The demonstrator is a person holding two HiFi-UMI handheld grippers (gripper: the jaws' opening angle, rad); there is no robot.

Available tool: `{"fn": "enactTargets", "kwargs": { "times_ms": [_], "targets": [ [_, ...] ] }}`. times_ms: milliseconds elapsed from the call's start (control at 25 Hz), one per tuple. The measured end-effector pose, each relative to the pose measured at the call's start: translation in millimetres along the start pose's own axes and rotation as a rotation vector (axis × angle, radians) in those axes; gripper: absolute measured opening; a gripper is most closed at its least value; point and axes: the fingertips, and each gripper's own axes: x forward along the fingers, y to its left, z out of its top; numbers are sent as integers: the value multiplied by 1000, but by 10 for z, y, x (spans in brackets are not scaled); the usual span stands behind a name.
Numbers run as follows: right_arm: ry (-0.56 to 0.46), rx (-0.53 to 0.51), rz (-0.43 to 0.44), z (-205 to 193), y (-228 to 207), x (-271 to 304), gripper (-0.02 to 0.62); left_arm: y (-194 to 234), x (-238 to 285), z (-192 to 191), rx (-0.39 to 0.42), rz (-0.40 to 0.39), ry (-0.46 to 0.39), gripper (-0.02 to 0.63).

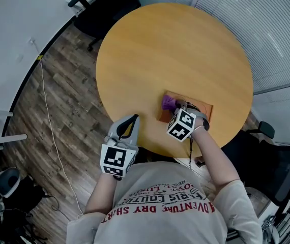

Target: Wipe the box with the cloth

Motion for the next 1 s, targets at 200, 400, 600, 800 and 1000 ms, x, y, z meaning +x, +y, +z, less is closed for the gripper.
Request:
{"fn": "enactTargets", "kwargs": {
  "times_ms": [200, 400, 600, 800, 1000],
  "targets": [
    [47, -88, 18, -7, 162, -73, 74, 42, -148, -21, 3, -4, -3, 9],
    [88, -132, 37, -5, 335, -134, 74, 137, -304, -80, -9, 4, -2, 9],
    [109, -108, 38, -30, 476, -201, 74, 250, -430, -125, -13, -2, -1, 8],
    [136, -146, 32, -90, 688, -310, 74, 244, -454, -129, -7, -28, 1, 9],
    [148, -132, 66, -136, 893, -383, 74, 115, -419, -145, 5, -74, 2, 9]
  ]
}}
